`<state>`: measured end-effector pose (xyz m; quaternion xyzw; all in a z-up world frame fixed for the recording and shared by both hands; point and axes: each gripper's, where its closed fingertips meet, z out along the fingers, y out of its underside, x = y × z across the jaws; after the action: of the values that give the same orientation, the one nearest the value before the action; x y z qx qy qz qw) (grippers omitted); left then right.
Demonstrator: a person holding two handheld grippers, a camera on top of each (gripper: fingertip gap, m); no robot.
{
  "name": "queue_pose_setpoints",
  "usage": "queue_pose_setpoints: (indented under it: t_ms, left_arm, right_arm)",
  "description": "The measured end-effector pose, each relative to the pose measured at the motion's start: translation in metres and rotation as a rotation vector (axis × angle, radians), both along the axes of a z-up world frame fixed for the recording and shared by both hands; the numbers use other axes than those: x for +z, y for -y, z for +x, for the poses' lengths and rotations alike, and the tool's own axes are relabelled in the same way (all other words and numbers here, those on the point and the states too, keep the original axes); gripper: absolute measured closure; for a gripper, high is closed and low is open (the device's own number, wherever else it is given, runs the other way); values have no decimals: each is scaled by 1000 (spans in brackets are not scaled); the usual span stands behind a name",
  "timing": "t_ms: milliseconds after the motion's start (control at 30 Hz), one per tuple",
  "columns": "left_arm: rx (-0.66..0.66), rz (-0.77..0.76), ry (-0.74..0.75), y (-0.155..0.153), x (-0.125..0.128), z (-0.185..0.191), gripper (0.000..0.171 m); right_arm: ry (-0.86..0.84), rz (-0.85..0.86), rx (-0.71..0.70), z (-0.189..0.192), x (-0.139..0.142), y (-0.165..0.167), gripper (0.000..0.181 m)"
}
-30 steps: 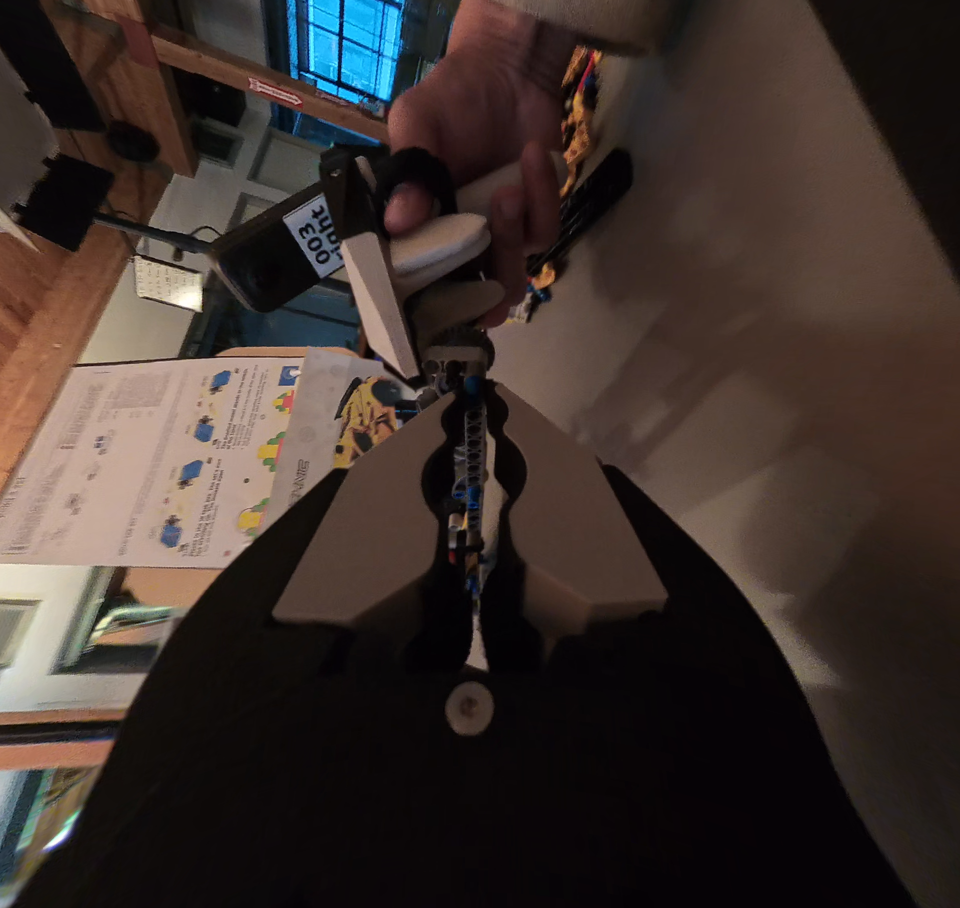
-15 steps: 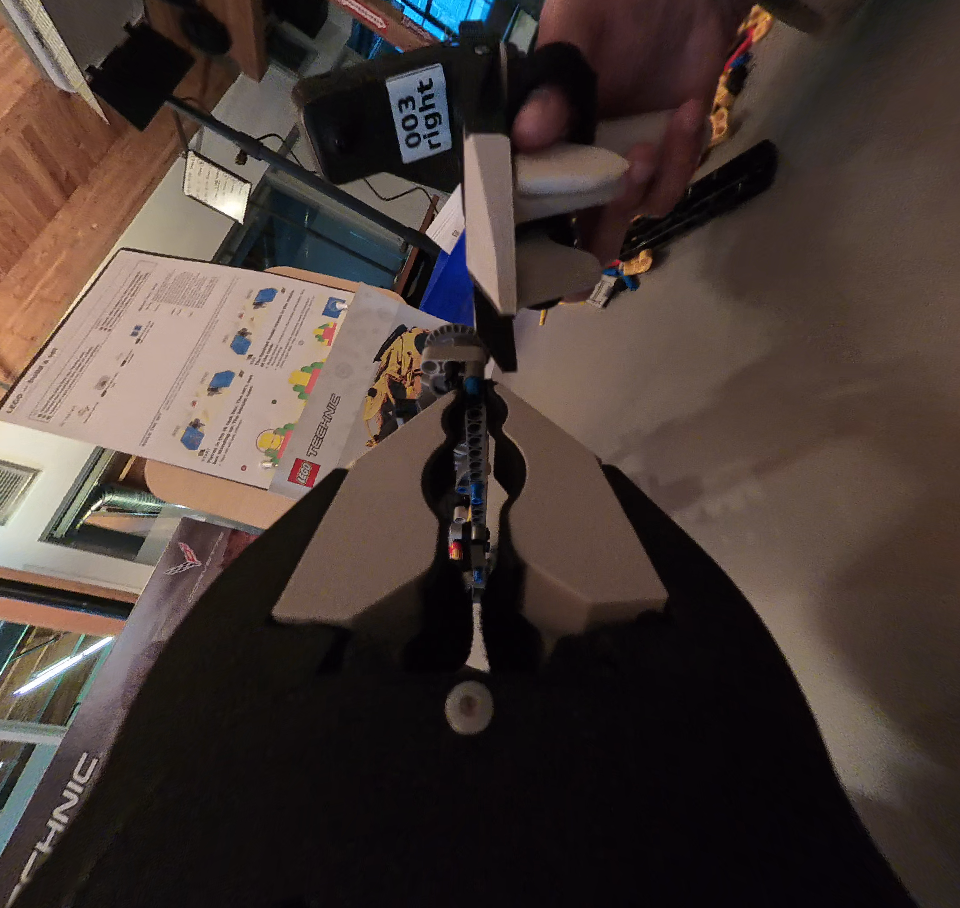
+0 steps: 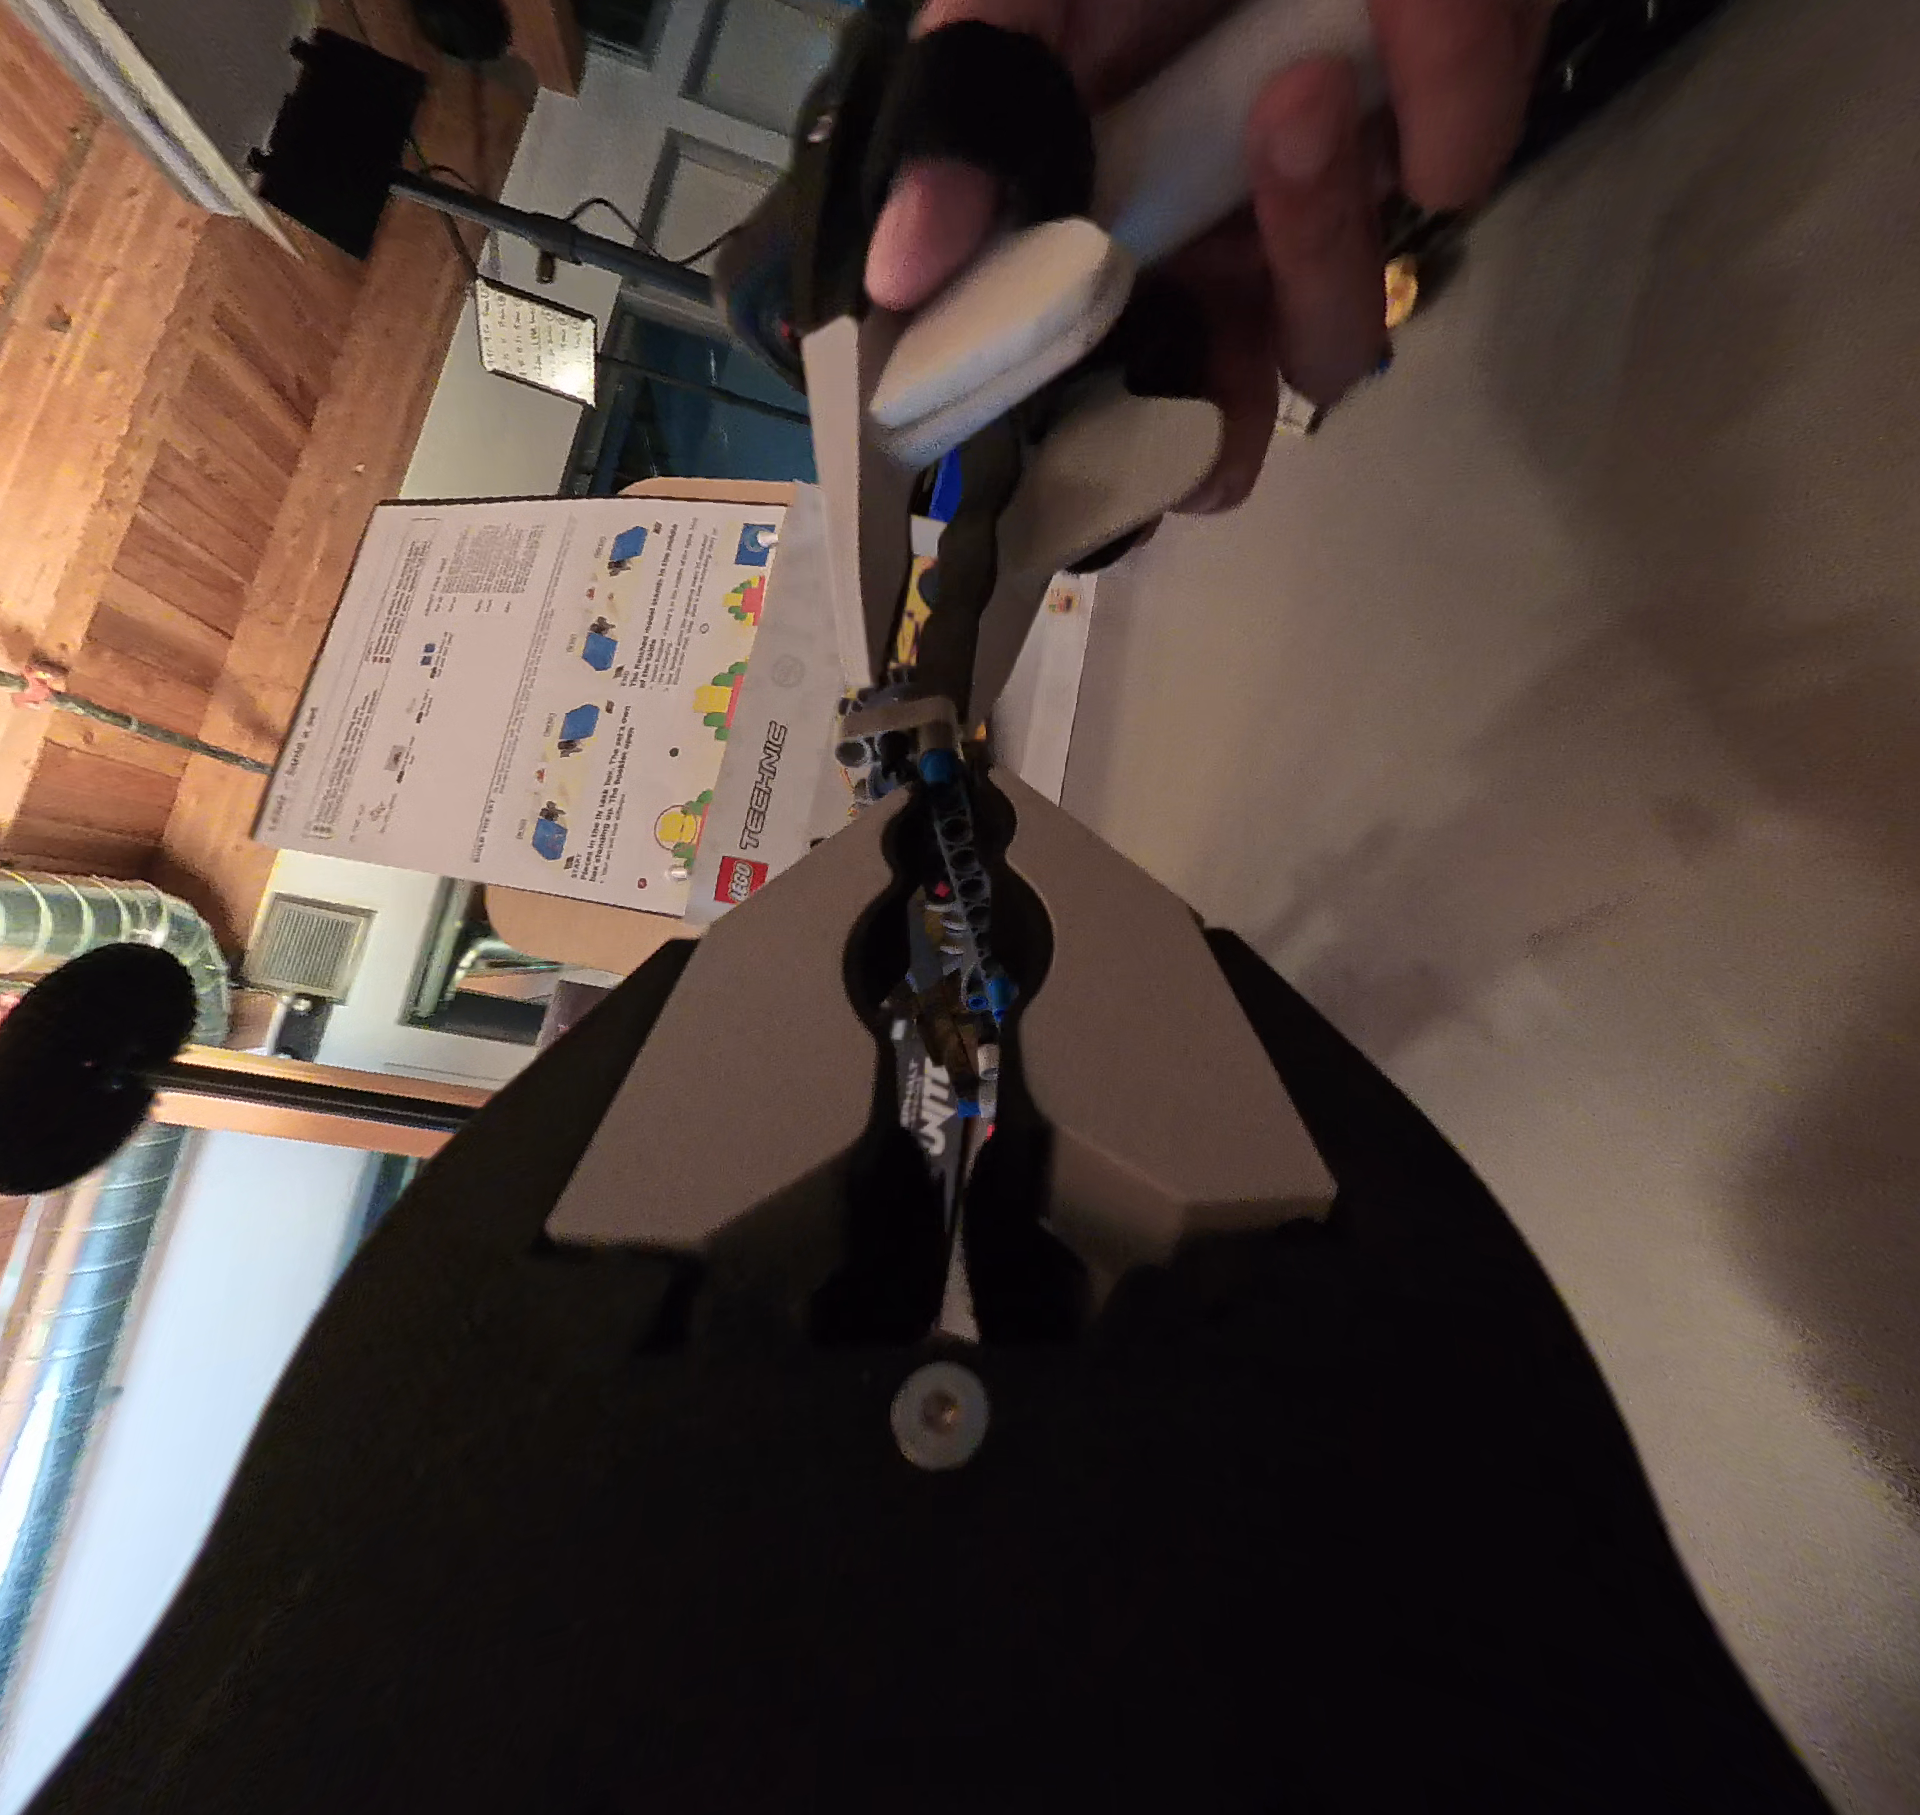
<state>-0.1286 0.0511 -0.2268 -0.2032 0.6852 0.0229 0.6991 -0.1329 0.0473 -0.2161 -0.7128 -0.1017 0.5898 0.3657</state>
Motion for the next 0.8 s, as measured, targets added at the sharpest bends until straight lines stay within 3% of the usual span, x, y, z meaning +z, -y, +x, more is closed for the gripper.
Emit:
queue_pose_setpoints:
  t_ms: [167, 333, 400, 500, 633, 800]
  left_arm:
    - [46, 69, -57, -4, -14, 7, 165]
    - [60, 158, -86, -3, -21, 9, 164]
    - [59, 150, -90, -2, -21, 9, 164]
    - [33, 16, -67, 1, -14, 7, 165]
    - [14, 7, -52, 4, -11, 4, 165]
    - [-22, -132, -19, 6, -1, 0, 165]
  right_arm:
    - [-67, -230, -73, 1, -13, -7, 162]
    - [-155, -345, -68, 5, -18, -7, 162]
    - [-125, -310, -66, 4, -20, -7, 164]
    - [-100, -250, -35, 7, -17, -5, 174]
    - [-68, -209, -16, 6, -14, -2, 175]
    - [-1, -95, -2, 4, -4, 1, 176]
